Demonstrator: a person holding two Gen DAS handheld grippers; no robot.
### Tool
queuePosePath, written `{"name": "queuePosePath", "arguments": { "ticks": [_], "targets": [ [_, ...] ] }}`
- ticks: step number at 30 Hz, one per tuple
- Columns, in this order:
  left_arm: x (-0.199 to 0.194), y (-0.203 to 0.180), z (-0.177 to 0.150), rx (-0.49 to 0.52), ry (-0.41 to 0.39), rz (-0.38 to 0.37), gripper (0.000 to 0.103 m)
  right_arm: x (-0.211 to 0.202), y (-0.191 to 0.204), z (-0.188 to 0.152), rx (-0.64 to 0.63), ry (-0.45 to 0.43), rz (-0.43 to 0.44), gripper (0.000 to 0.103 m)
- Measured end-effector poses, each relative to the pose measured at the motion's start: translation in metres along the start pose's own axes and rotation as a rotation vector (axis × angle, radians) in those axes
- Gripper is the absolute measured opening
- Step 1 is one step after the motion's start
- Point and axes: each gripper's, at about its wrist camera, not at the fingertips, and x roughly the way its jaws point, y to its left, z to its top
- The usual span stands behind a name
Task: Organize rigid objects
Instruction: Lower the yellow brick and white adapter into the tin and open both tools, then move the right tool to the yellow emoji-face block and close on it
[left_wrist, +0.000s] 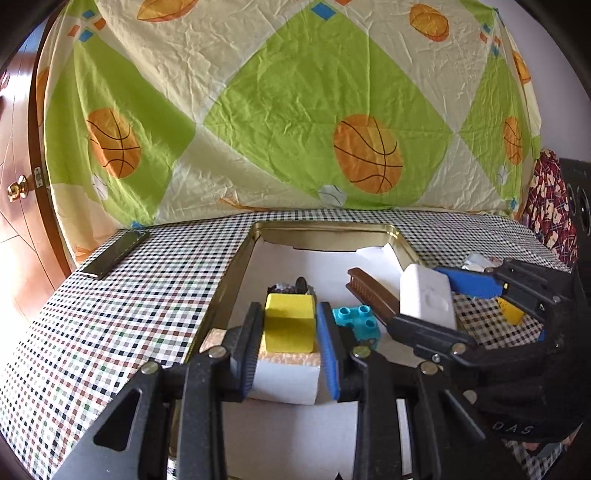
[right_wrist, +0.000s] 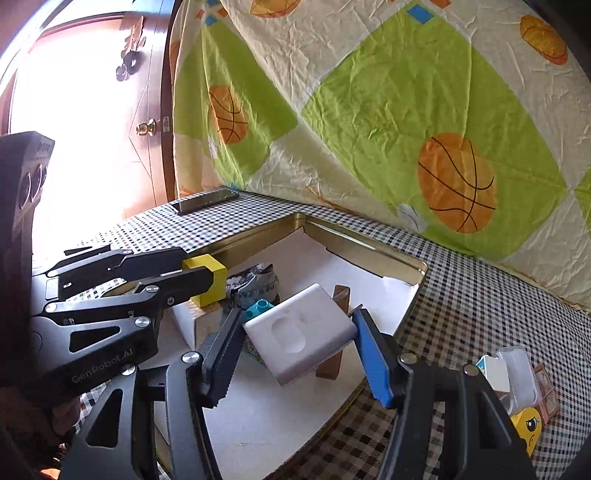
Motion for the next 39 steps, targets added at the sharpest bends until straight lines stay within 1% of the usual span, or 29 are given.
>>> {"name": "queuePosePath", "arguments": {
  "ticks": [3,4,5,6,7,8,9,10,12,14,16,18,22,24,28,33,36,39],
  "targets": [
    [0.001,-0.002,0.0,0.008,0.007,-0.002,0.029,0.004,0.003,-0.003,-0.011,0.029,0.013,0.062],
    [0.003,-0.004,0.0,0.02,0.012,0.013,0.03,0.005,0.002,-0.004,-0.008,0.036,0.013,0.062],
    [0.004,-0.004,0.0,0.024,0.016,0.035,0.038,0.006,0.001,-0.005,-0.004,0.042,0.016,0.062],
    [0.006,-0.002,0.0,0.017,0.019,0.053,0.051,0.006,0.0,-0.005,0.001,0.043,0.015,0.062],
    [0.006,0.0,0.001,0.006,0.017,0.061,0.057,0.005,-0.003,-0.005,0.007,0.037,0.018,0.064],
    [0.005,0.003,0.001,-0.008,0.009,0.063,0.068,0.002,-0.005,-0.006,0.017,0.027,0.02,0.065],
    [0.003,0.005,0.001,-0.02,-0.002,0.065,0.077,-0.002,-0.008,-0.007,0.029,0.014,0.018,0.07],
    [0.0,0.005,0.001,-0.028,-0.016,0.067,0.082,-0.006,-0.011,-0.007,0.042,0.001,0.015,0.074],
    [-0.005,0.002,0.002,-0.026,-0.037,0.074,0.096,-0.016,-0.016,-0.009,0.063,-0.027,0.015,0.077],
    [-0.012,-0.002,0.003,-0.016,-0.064,0.077,0.1,-0.029,-0.021,-0.011,0.058,-0.049,0.005,0.077],
    [-0.019,-0.004,0.005,-0.014,-0.092,0.077,0.103,-0.043,-0.027,-0.015,0.047,-0.069,-0.028,0.077],
    [-0.025,-0.003,0.008,-0.025,-0.109,0.096,0.102,-0.057,-0.04,-0.021,0.05,-0.084,-0.064,0.078],
    [-0.03,0.001,0.017,-0.07,-0.127,0.104,0.102,-0.081,-0.077,-0.033,0.102,-0.104,-0.132,0.082],
    [-0.031,-0.006,0.02,-0.074,-0.131,0.097,0.102,-0.091,-0.099,-0.039,0.149,-0.111,-0.171,0.083],
    [-0.03,-0.036,0.022,-0.031,-0.138,0.055,0.102,-0.103,-0.137,-0.055,0.255,-0.109,-0.236,0.083],
    [-0.02,-0.083,0.026,0.017,-0.126,-0.036,0.102,-0.109,-0.166,-0.072,0.324,-0.076,-0.302,0.083],
    [-0.009,-0.11,0.027,0.047,-0.109,-0.067,0.102,-0.107,-0.176,-0.078,0.349,-0.046,-0.309,0.083],
    [0.001,-0.13,0.029,0.072,-0.088,-0.072,0.102,-0.096,-0.177,-0.076,0.343,-0.005,-0.282,0.083]
  ]
}}
